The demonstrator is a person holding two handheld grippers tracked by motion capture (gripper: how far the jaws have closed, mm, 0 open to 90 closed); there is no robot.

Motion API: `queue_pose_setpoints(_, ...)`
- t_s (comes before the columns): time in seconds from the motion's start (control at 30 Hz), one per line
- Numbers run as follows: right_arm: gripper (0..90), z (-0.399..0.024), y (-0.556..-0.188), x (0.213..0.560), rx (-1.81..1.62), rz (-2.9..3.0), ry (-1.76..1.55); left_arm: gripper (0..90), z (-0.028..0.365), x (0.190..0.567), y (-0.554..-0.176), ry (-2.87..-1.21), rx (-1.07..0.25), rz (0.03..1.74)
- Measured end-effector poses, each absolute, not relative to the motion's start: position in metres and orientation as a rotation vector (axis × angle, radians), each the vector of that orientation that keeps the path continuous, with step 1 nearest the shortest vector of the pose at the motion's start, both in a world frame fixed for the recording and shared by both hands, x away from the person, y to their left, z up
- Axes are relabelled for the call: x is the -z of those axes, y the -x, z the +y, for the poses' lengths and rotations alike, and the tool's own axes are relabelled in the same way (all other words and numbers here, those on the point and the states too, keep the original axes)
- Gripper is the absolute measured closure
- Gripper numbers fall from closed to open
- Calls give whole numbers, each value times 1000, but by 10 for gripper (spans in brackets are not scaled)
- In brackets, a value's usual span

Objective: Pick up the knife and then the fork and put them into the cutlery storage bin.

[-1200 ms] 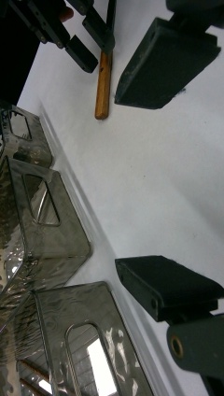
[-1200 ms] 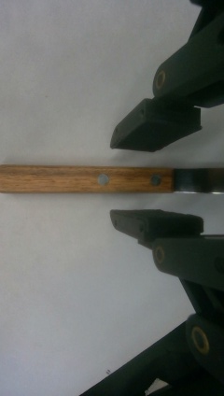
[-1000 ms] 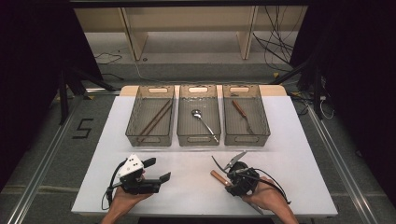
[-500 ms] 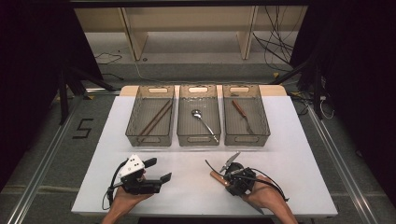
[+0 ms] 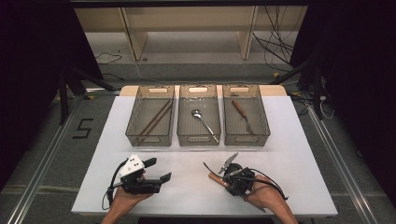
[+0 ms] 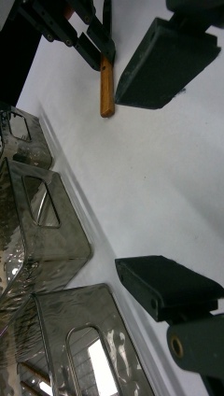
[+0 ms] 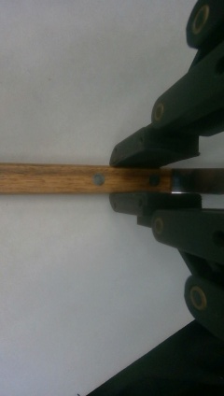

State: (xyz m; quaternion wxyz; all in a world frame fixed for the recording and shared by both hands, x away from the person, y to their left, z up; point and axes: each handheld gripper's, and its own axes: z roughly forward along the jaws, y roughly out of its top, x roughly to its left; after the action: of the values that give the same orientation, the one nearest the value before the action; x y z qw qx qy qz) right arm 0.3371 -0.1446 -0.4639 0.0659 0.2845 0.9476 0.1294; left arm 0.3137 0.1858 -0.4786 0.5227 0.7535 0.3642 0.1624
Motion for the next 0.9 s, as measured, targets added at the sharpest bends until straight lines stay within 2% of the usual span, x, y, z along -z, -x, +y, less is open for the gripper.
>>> queue_pose_setpoints(0.9,772,-169,-347,435,-649,2787,-905,172,186,479,-314,-1806,-391,875)
